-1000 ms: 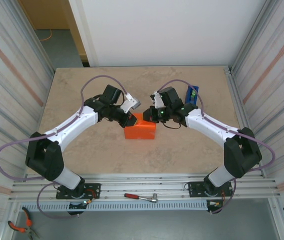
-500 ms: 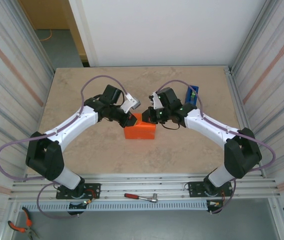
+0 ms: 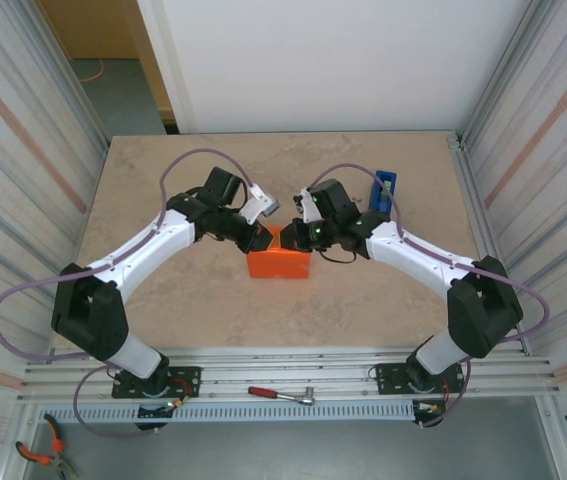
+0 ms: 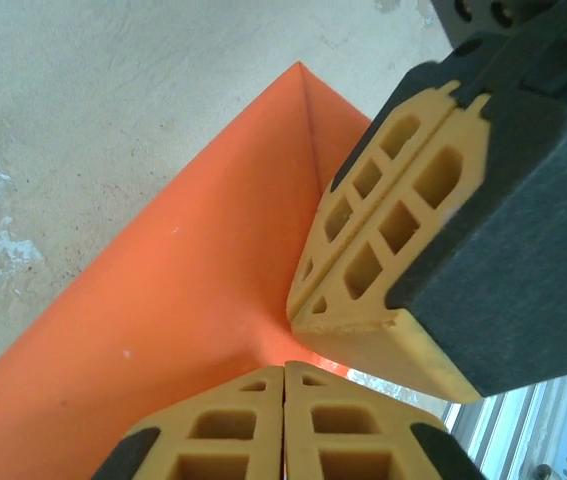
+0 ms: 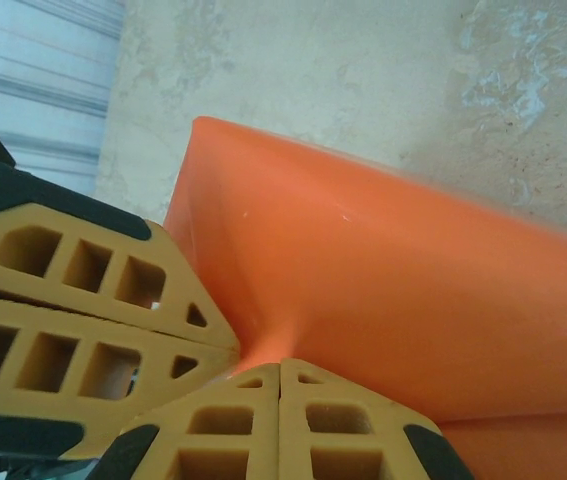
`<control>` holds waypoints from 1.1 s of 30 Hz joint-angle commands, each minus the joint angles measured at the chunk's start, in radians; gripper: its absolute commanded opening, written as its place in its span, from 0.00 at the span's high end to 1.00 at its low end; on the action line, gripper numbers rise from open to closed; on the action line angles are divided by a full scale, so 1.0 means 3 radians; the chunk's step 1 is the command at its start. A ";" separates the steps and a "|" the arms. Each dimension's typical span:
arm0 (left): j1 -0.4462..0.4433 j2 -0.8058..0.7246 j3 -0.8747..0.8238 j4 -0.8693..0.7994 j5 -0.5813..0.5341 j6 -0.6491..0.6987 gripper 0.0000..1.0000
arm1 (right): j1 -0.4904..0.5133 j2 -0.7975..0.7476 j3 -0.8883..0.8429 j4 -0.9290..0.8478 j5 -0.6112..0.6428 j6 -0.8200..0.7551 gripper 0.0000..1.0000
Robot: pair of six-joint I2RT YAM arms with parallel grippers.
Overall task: Wrap the gift box in paper
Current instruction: Fold the wrapping paper for the gift box.
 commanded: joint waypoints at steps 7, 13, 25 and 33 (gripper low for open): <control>0.0041 0.0066 0.0265 -0.0069 0.0086 -0.0023 0.86 | 0.0014 -0.0017 -0.0207 -0.0114 0.0130 0.0046 1.00; 0.0039 0.0035 0.0063 -0.0064 0.0093 -0.0038 0.86 | 0.0009 -0.0028 -0.0224 -0.0110 0.0133 0.0046 1.00; -0.0010 0.0095 -0.0231 -0.0074 0.0021 -0.0022 0.88 | -0.0010 -0.0017 -0.0165 -0.0090 0.0088 0.0060 1.00; -0.0023 0.0111 -0.0257 -0.0081 -0.0006 -0.0007 0.90 | -0.0130 -0.0024 0.0178 -0.0104 -0.0069 0.0071 1.00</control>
